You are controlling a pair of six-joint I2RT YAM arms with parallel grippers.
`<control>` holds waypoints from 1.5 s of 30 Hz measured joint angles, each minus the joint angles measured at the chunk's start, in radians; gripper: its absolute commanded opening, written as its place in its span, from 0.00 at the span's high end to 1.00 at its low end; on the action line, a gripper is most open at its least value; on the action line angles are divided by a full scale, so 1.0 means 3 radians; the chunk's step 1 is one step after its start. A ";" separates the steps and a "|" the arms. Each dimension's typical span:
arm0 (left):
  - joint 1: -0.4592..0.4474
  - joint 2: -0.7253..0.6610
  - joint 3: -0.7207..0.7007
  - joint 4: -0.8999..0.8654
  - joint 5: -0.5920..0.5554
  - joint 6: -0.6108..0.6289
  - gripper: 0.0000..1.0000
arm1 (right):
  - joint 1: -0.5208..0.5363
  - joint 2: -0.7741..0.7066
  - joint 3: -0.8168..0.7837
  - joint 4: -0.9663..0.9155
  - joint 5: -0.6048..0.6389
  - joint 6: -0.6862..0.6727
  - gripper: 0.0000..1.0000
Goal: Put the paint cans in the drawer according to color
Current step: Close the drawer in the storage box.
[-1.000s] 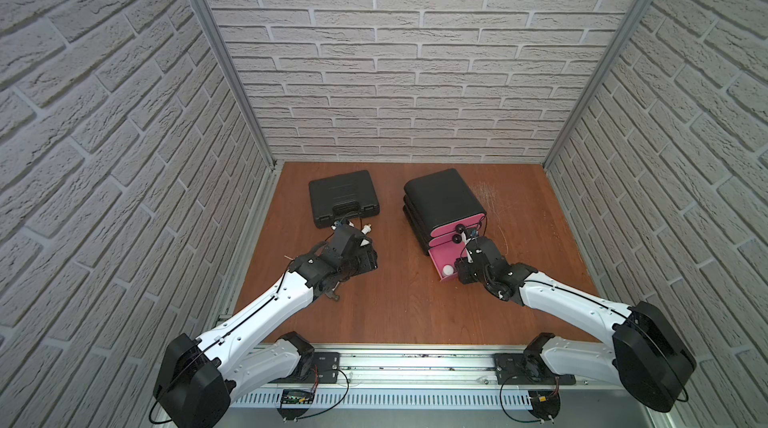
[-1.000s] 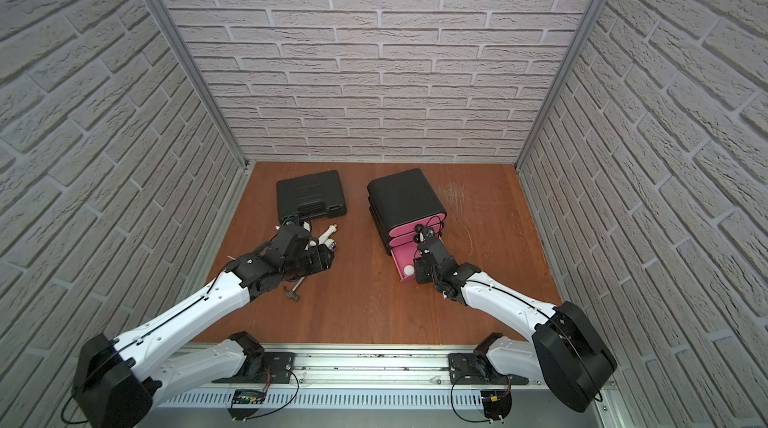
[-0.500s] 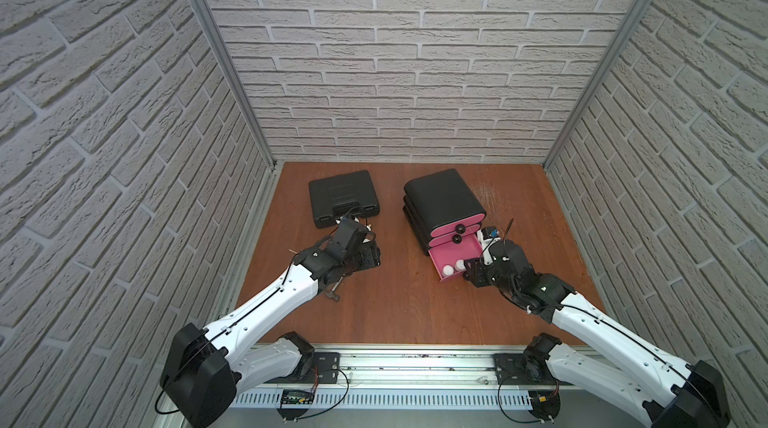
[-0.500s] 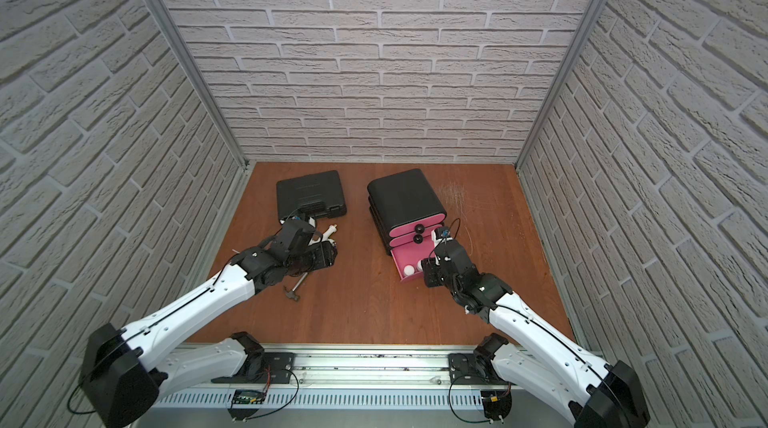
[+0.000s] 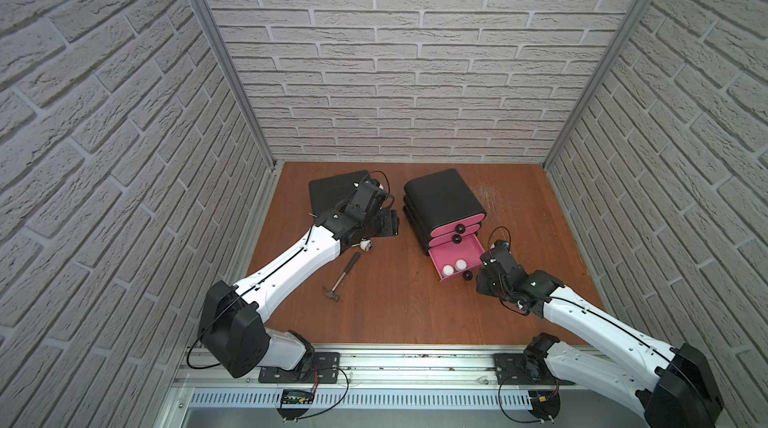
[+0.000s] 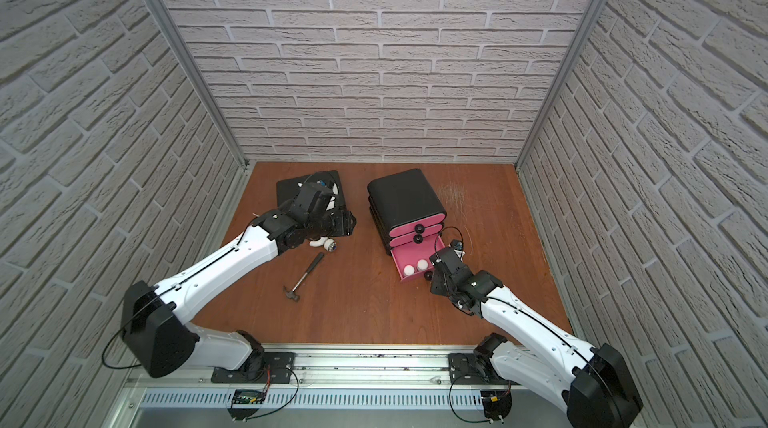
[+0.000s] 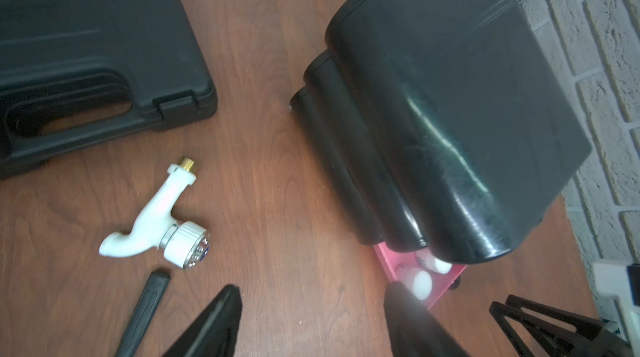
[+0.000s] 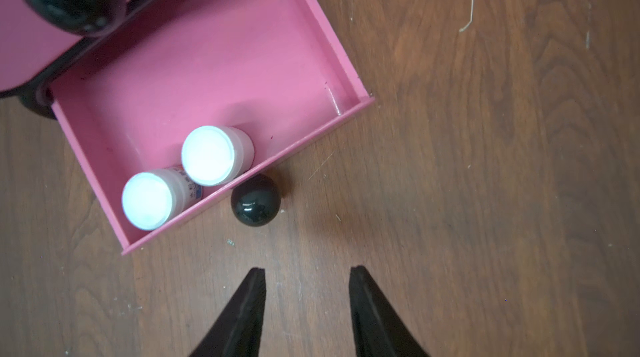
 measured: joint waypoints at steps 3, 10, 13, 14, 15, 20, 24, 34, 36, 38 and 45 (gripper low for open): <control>-0.0013 0.0262 0.0415 -0.0024 0.0045 0.0094 0.34 | -0.0135 0.0117 -0.0046 0.0116 -0.0039 0.0169 0.57; -0.0117 0.0870 0.1250 -0.0061 0.0099 0.0254 0.40 | -0.0454 0.0270 -0.0225 0.0552 -0.0281 0.0429 0.58; -0.0187 0.1127 0.1504 -0.0067 0.0108 0.0280 0.40 | -0.0599 0.0268 -0.0367 0.0674 -0.0404 0.0523 0.58; -0.0203 0.1195 0.1565 -0.0075 0.0113 0.0289 0.41 | -0.0635 0.0268 -0.0398 0.0703 -0.0430 0.0535 0.58; -0.0226 0.1288 0.1643 -0.0093 0.0122 0.0295 0.41 | -0.0669 0.0268 -0.0423 0.0731 -0.0464 0.0554 0.58; -0.0324 0.1684 0.1991 -0.0221 0.0156 0.0341 0.45 | -0.0755 0.0268 -0.0437 0.0861 -0.0589 0.0587 0.59; -0.0397 0.1857 0.2204 -0.0298 0.0163 0.0403 0.49 | -0.0783 0.0268 -0.0446 0.0961 -0.0669 0.0608 0.60; -0.0454 0.1914 0.2282 -0.0374 0.0167 0.0477 0.57 | -0.0839 0.0388 -0.0519 0.1275 -0.0838 0.0627 0.62; -0.0454 0.1914 0.2281 -0.0374 0.0168 0.0478 0.57 | -0.0846 0.0455 -0.0519 0.1357 -0.0865 0.0636 0.62; -0.0454 0.1914 0.2279 -0.0373 0.0169 0.0478 0.58 | -0.0852 0.0543 -0.0519 0.1455 -0.0891 0.0650 0.63; -0.0454 0.1901 0.2239 -0.0333 0.0170 0.0493 0.58 | -0.0877 0.0795 -0.0492 0.1752 -0.0971 0.0698 0.63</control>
